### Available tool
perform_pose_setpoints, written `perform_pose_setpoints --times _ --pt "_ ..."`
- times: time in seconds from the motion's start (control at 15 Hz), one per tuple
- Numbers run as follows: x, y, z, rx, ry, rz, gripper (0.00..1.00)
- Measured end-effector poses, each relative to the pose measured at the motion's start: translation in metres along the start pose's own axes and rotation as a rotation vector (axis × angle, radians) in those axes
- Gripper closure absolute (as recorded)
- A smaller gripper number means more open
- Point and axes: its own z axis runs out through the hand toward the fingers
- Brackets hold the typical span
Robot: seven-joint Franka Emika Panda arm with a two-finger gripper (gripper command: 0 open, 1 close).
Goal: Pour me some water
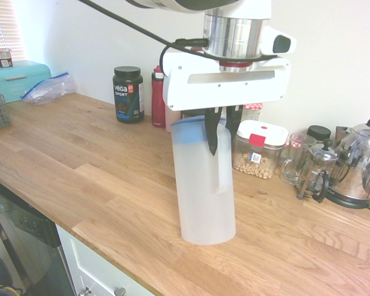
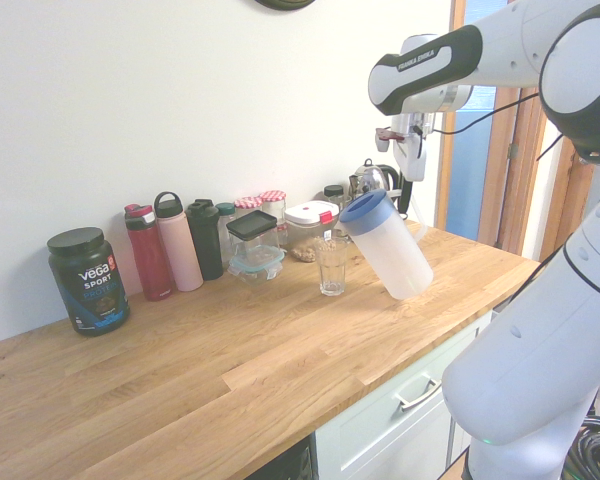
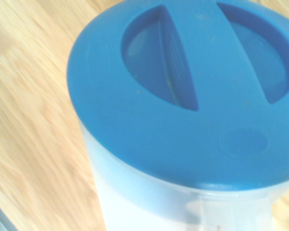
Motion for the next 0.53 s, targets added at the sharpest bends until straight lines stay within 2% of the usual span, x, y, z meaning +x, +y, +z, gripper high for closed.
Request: perform_pose_setpoints --times 0.2,0.53 --pt "0.011 -0.01 -0.007 -0.148 -0.025 -0.044 1.0" --pt "0.027 -0.031 -0.011 -0.288 -0.062 -0.103 1.0"
